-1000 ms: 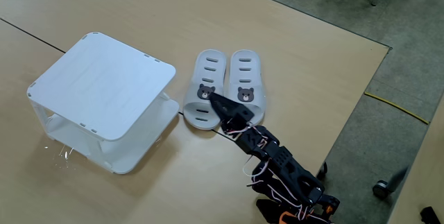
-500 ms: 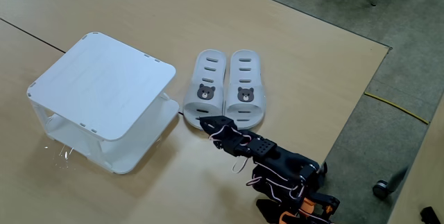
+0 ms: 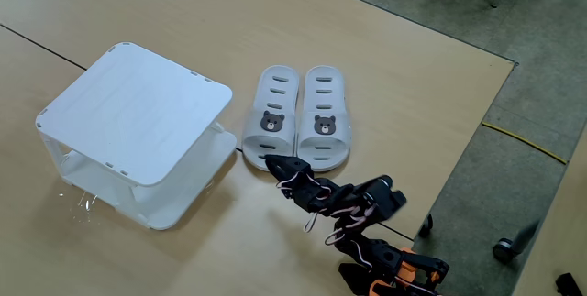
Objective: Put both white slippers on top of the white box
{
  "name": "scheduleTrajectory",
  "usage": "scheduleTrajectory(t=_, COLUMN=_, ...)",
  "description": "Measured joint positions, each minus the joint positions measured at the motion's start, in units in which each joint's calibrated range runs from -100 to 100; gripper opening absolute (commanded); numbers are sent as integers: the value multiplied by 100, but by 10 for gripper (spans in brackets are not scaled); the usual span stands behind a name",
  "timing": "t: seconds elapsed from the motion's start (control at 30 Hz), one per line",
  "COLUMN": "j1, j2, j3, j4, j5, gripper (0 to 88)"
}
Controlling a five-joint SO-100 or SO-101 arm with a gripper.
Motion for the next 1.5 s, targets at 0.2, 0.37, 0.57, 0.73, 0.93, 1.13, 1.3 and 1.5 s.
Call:
scheduleTrajectory(t=0.2, j1=487, j2=1460, j3=-791, j4=-9, j5=0, gripper=7)
scheduleTrajectory(t=0.37, j1=764, j2=2326, j3=-1375, j4=-9, j5=0, gripper=7)
scheduleTrajectory(t=0.57, j1=779, j2=2738, j3=-2156, j4=-9, j5=0, gripper=107)
scheduleTrajectory(t=0.73, j1=779, j2=2878, j3=-2453, j4=-9, j5=0, gripper=179)
scheduleTrajectory(t=0.93, j1=779, j2=2878, j3=-2686, j4=-9, j5=0, gripper=313)
scheduleTrajectory(t=1.13, j1=899, j2=2986, j3=-2992, j4=-9, j5=0, gripper=286)
scheduleTrajectory(t=1.3, j1=1236, j2=3637, j3=-3585, j4=-9, j5=0, gripper=288)
scheduleTrajectory(t=1.5, j1=1258, j2=4437, j3=-4609, j4=-9, j5=0, gripper=289)
